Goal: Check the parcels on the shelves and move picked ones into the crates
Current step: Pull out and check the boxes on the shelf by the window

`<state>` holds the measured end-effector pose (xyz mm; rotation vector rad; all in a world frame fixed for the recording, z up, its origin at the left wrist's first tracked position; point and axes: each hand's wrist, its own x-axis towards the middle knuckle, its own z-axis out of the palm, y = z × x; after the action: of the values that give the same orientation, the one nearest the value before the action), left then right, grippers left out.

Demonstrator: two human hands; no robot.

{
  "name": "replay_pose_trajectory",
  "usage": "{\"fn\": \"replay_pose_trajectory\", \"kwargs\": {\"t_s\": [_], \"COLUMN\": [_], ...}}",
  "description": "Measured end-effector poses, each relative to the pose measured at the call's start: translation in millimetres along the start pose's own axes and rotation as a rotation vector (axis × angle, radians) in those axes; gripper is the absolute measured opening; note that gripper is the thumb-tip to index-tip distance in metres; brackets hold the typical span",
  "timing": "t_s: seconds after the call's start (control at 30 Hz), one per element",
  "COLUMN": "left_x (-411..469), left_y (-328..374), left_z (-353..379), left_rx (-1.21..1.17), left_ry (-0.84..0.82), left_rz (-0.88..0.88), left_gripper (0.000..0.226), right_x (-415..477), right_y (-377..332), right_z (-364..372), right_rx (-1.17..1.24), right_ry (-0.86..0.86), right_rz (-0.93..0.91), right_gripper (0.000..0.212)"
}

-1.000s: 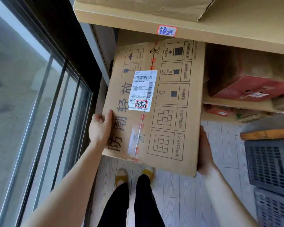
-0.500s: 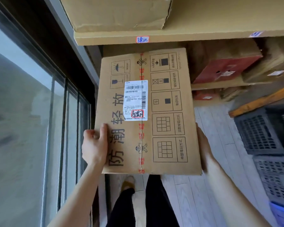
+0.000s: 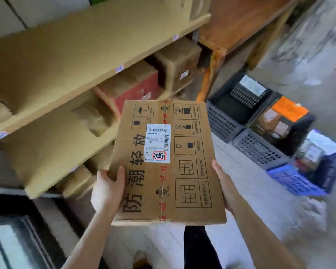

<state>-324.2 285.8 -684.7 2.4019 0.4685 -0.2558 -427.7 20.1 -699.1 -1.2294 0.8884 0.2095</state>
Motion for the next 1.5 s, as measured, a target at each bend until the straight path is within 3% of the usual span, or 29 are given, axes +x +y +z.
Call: {"fn": "replay_pose_trajectory", "kwargs": {"t_s": [0.33,0.6,0.8,1.03,1.17,1.3,1.5], "left_x": [20,72,156,239,279,308,329], "left_y": [262,426,514,581,596,595,573], "left_z": [209,353,503,662,733,785,825], "left_rx": [0.217,0.409,0.478,0.603,0.613,0.615,0.587], "left_ry": [-0.252,-0.359,-0.343,-0.325,-0.313,-0.335,-0.34], "left_rz": [0.299,0.503,0.511,0.47,0.481,0.519,0.574], "left_gripper": [0.048,0.054,0.061,0.06,0.053,0.042,0.036], "right_x": [106,221,375,545,624,682,717], "right_y": [-85,-154,-198,-222,-213,-198,-172], "right_z": [-217,-316,-381,-448,-463,-466,-459], "right_rx": [0.226,0.308,0.411,0.396,0.206,-0.015,-0.068], "right_ry": [0.303,0.413,0.477,0.553,0.623,0.739,0.805], "right_rz": [0.102,0.082,0.103,0.171,0.198,0.26,0.315], "right_gripper": [0.043,0.041,0.045,0.041,0.04,0.045,0.043]}}
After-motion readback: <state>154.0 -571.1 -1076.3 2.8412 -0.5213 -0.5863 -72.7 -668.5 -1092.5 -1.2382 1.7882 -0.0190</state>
